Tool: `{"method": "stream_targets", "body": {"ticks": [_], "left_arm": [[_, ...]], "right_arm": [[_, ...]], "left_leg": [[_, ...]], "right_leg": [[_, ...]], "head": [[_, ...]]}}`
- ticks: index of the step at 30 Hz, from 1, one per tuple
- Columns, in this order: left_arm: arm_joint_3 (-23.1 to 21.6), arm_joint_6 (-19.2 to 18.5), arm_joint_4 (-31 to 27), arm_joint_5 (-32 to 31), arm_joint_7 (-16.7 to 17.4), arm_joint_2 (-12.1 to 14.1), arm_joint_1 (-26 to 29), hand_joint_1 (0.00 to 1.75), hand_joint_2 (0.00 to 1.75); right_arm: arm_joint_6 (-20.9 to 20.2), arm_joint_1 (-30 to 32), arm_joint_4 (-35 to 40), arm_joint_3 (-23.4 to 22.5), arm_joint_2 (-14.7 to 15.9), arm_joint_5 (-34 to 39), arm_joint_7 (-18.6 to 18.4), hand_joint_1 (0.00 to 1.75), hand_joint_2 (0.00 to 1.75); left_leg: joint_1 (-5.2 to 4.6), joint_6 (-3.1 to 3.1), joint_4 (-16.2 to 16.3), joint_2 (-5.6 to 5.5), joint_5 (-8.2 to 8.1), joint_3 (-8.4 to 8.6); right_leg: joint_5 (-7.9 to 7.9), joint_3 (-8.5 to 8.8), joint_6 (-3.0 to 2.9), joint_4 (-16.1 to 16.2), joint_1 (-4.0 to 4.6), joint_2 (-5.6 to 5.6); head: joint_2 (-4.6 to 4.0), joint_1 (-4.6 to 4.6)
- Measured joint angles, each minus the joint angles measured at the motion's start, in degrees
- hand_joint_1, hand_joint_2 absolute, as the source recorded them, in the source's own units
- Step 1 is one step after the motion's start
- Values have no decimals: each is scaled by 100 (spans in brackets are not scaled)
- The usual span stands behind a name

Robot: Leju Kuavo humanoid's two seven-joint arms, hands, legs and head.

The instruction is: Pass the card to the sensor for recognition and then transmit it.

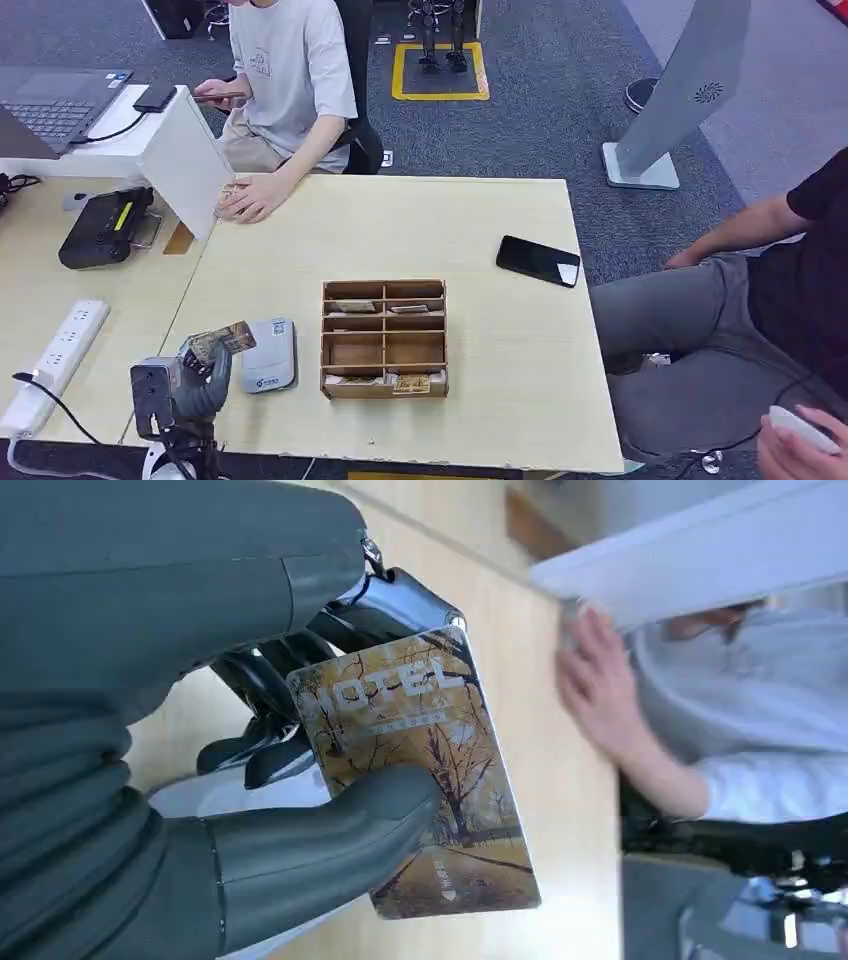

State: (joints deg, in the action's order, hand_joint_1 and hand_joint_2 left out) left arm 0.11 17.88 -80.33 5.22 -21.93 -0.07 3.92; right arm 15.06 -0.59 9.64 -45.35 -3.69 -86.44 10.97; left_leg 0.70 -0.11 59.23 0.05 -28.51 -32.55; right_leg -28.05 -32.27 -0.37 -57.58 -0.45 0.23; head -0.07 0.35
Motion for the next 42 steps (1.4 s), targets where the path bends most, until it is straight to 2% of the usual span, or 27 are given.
{"method": "stream_targets", "body": {"ticks": [5, 8, 10, 12, 14, 15, 20, 25, 28, 32, 42], "left_arm": [[70, 201, -384, -519, -423, 122, -212, 175, 175], [87, 304, -568, -886, -485, 271, -429, 175, 175], [90, 505, -664, -1439, -649, 387, -536, 175, 175], [87, 816, -752, -2328, -719, 578, -708, 175, 175], [63, 1114, -824, -3322, -621, 863, -980, 175, 175], [52, 1163, -839, -3579, -552, 982, -1114, 175, 175], [-73, 1257, -881, -4245, -281, 1458, -1614, 175, 175], [-356, 1551, -778, -5197, 70, 1892, -2276, 175, 175], [-546, 1643, -640, -5483, 158, 2124, -2579, 175, 175], [-738, 1691, -551, -5748, 306, 2297, -2749, 175, 175], [-947, 1694, -384, -5803, 407, 2452, -2880, 175, 175]], "right_arm": [[-98, -63, 0, 72, -2, -68, 0, 0, 175], [-173, -122, 2, 120, 0, -120, -11, 0, 175], [-212, -145, 4, 147, 0, -164, -35, 0, 175], [-304, -168, 11, 208, 0, -219, -39, 0, 175], [-378, -205, 26, 282, 4, -252, -50, 0, 175], [-398, -226, 31, 302, 9, -258, -52, 0, 175], [-426, -269, 44, 418, 26, -282, -52, 0, 175], [-503, -300, 61, 557, 46, -297, -52, 0, 175], [-498, -307, 70, 621, 57, -291, -52, 0, 175], [-496, -306, 74, 691, 72, -278, -52, 0, 175], [-496, -305, 74, 728, 74, -245, -72, 0, 175]], "left_leg": [[1, -1, 0, 0, 3, 0], [1, 1, 0, -1, 5, 1], [1, -3, 0, -1, 8, 1], [2, -3, 0, -1, 9, 1], [2, -4, 0, -1, 9, 1], [2, -4, 0, -1, 9, 2], [2, -2, 1, 0, 12, 3], [1, -2, 1, 1, 12, 1], [1, -2, 1, 1, 12, 1], [1, -2, 1, 2, 11, 1], [2, -2, 1, 3, 11, -1]], "right_leg": [[1, 0, -1, -1, 1, 0], [3, 1, 0, -1, 0, 0], [3, 1, 0, -1, 1, 0], [3, 0, 0, -2, 2, 1], [3, 0, 0, -2, 2, 0], [4, 0, 0, -3, 3, 0], [4, -3, -1, -4, 6, 2], [5, -2, -1, -4, 5, 4], [5, -3, -1, -4, 5, 4], [5, -4, -1, -4, 5, 7], [5, -7, -1, -4, 5, 8]], "head": [[0, 2], [0, 0], [0, 0], [0, 2], [0, -2], [0, 2], [0, 0], [0, 0], [0, -2], [0, 0], [0, 0]]}}
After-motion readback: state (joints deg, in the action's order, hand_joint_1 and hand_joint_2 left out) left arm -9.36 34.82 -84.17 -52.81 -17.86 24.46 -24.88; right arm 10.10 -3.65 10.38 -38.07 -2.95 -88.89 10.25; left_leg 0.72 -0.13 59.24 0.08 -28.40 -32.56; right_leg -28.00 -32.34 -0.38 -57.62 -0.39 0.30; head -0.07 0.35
